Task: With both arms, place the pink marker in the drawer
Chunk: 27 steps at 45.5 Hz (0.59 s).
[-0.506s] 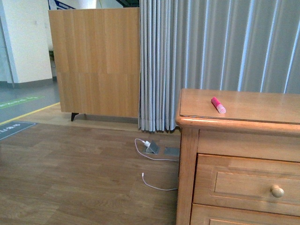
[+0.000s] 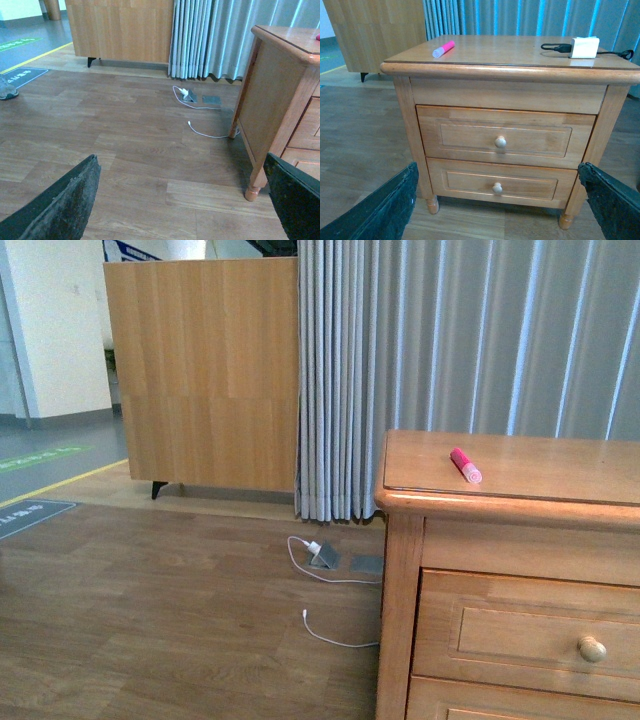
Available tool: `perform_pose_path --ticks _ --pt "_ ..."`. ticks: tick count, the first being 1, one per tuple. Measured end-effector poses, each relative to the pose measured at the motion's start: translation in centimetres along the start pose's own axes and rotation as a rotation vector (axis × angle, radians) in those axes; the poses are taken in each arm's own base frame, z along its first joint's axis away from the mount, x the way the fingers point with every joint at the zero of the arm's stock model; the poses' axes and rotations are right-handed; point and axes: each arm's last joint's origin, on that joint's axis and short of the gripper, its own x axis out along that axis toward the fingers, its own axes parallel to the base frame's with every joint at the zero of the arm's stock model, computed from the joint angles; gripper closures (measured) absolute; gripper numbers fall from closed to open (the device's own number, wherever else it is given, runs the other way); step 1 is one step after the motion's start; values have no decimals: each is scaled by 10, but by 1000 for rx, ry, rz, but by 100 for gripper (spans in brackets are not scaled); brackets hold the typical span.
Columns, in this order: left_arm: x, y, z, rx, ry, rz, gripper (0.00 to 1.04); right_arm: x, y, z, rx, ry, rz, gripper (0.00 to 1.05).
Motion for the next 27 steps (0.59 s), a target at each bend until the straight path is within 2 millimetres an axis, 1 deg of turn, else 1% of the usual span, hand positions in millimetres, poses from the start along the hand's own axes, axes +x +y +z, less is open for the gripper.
perform_pose_path --ticks 27 --pt "0 0 0 0 0 0 6 0 0 0 0 0 0 8"
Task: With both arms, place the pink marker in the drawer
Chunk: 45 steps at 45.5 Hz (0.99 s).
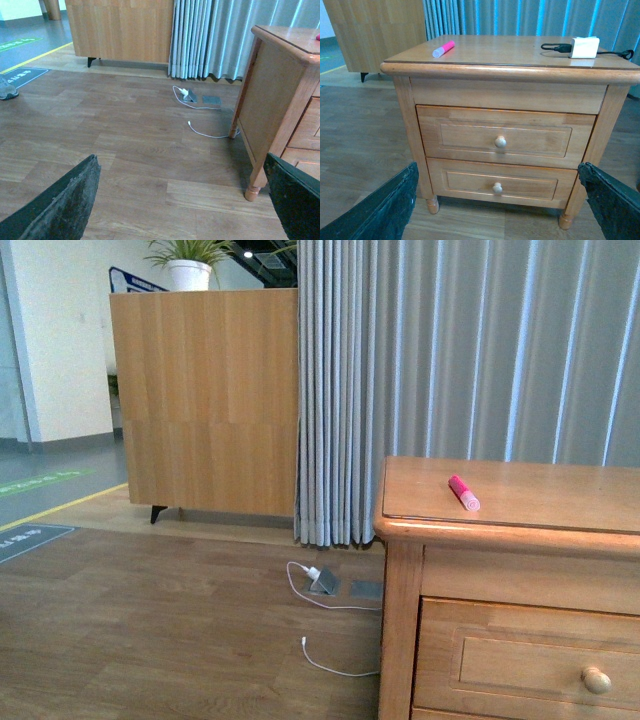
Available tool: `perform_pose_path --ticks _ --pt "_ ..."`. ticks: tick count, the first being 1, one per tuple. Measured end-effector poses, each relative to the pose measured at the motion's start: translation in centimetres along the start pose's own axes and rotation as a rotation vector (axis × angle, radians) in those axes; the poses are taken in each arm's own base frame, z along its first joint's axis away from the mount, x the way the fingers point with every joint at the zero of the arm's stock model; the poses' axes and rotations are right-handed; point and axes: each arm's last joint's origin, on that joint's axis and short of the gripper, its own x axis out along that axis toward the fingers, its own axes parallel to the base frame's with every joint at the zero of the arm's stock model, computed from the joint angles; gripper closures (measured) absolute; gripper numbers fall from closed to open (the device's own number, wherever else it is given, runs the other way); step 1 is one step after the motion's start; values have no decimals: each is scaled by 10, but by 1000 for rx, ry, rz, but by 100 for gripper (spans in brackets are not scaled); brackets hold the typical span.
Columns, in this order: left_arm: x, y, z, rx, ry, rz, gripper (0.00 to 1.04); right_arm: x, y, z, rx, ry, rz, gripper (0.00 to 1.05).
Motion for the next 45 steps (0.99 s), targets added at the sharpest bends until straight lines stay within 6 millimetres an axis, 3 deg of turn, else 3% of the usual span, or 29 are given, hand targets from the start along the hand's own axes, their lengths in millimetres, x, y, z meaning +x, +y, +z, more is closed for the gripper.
perform_pose_path --ticks 45 --pt "0 0 0 0 0 0 6 0 0 0 0 0 0 8"
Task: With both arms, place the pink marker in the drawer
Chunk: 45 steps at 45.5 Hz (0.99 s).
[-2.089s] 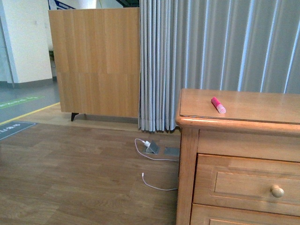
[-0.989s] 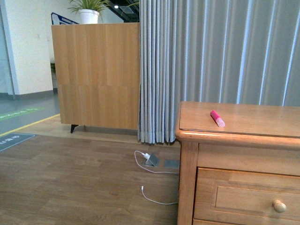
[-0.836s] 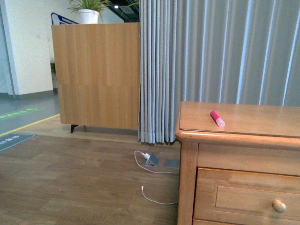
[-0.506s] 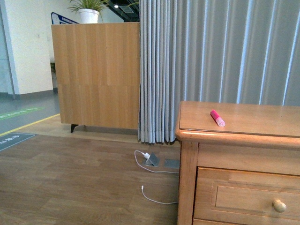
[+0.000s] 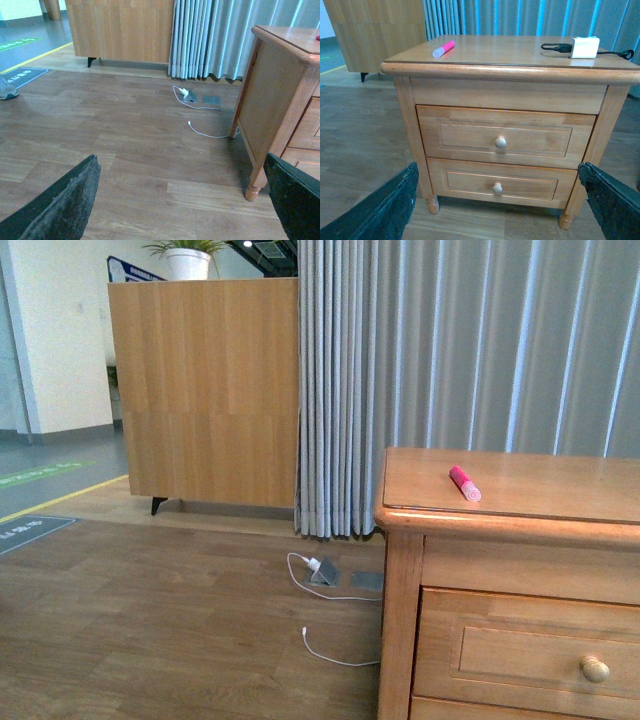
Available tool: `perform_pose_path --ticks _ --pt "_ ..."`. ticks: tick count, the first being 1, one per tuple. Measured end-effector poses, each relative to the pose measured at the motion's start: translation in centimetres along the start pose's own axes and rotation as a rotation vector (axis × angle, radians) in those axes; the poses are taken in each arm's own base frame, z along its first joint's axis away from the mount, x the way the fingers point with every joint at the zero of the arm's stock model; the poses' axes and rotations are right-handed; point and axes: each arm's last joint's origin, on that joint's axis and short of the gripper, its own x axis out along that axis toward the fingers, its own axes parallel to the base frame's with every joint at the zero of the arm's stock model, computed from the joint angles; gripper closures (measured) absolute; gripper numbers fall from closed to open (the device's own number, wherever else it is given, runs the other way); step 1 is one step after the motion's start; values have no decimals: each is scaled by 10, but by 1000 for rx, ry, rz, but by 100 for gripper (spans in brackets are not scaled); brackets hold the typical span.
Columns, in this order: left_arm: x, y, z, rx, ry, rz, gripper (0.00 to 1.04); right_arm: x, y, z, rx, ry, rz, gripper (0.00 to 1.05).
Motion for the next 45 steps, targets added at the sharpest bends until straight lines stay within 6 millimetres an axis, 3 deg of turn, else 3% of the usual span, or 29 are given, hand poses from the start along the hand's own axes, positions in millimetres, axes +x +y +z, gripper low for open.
perform_pose_path --ticks 10,17,25,35,45 --pt "0 0 0 0 0 0 6 0 0 0 0 0 0 8" --pt "0 0 0 0 0 0 6 2 1 -5 80 185 49 8" --pt "0 0 0 0 0 0 6 15 8 3 95 210 74 8" --pt "0 0 0 0 0 0 6 59 25 9 100 245 107 8" --pt "0 0 0 0 0 0 6 113 44 -4 83 303 68 8"
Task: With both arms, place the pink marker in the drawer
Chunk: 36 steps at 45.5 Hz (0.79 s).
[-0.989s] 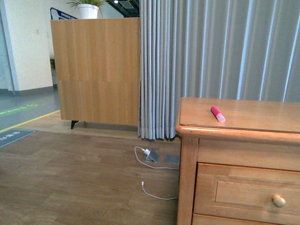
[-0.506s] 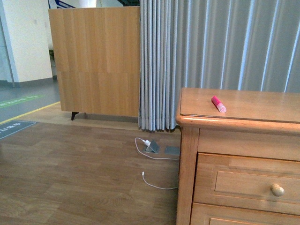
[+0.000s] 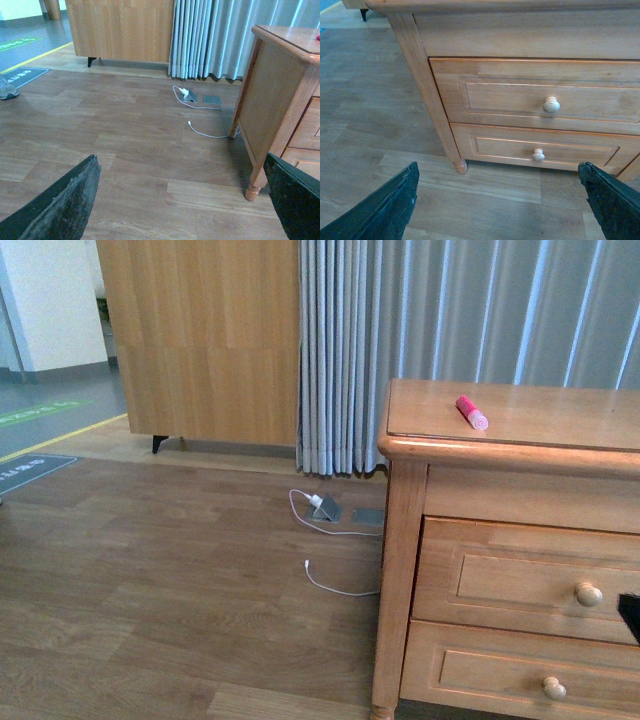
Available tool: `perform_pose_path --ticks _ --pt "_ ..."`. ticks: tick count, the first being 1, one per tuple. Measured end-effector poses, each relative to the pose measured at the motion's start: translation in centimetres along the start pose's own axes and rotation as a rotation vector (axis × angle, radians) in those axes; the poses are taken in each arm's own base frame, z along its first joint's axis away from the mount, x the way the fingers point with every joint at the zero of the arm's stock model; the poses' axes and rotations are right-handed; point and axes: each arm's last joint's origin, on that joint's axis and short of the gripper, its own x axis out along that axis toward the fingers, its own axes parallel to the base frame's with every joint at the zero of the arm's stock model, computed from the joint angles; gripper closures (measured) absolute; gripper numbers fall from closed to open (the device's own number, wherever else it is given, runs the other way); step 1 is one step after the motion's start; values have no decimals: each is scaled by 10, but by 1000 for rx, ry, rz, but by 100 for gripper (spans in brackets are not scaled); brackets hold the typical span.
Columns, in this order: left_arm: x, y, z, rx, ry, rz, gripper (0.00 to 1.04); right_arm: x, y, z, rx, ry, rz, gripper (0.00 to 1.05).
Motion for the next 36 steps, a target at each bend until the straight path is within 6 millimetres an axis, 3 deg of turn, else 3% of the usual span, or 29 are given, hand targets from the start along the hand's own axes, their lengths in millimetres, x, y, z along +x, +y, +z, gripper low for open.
perform_pose_path --ticks 9,16,28,36 --pt "0 0 0 0 0 0 6 50 14 -2 -18 20 -25 8" --pt "0 0 0 0 0 0 6 88 11 -6 -25 12 -101 8" --pt "0 0 0 0 0 0 6 156 -10 -23 -43 29 -195 8" --pt "0 0 0 0 0 0 6 179 -25 -32 -37 44 -235 8"
